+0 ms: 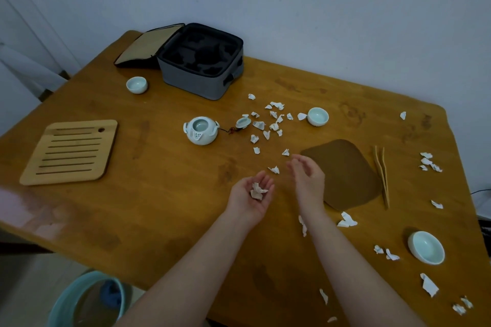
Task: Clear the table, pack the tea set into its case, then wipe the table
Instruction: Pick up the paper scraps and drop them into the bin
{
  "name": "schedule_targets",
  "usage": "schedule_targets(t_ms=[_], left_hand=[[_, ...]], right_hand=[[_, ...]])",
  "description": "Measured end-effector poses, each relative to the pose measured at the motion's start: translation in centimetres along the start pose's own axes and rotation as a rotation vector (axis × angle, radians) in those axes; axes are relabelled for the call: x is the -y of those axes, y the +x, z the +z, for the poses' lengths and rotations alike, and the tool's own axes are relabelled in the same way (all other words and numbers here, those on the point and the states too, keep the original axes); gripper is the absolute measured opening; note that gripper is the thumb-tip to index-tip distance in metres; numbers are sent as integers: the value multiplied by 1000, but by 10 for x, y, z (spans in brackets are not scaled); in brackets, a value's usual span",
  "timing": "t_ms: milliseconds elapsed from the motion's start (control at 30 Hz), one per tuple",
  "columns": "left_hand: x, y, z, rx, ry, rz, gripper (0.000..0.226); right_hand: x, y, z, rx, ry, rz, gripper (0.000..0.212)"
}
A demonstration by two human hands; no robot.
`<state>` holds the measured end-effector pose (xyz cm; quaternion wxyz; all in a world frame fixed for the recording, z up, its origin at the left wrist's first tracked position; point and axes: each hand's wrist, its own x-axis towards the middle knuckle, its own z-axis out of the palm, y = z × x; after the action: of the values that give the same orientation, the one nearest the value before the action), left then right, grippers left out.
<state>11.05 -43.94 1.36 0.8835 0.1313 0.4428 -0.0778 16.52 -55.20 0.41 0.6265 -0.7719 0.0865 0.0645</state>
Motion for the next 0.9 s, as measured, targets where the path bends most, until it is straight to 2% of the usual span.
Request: schedule_targets(t_ms=[133,300,467,900], left_hand=[[-34,5,4,-5,46,35,30],[-74,12,4,-19,84,61,28],[-100,24,5,-49,118,75,27],[-137,62,34,-98,80,142,24]], right_hand=[[-29,41,11,194,-807,-222,56],[-53,66,31,237,-1144,-408,83],[-59,93,54,189,-1270,-480,87],[-43,167,91,120,-1232,-445,76]])
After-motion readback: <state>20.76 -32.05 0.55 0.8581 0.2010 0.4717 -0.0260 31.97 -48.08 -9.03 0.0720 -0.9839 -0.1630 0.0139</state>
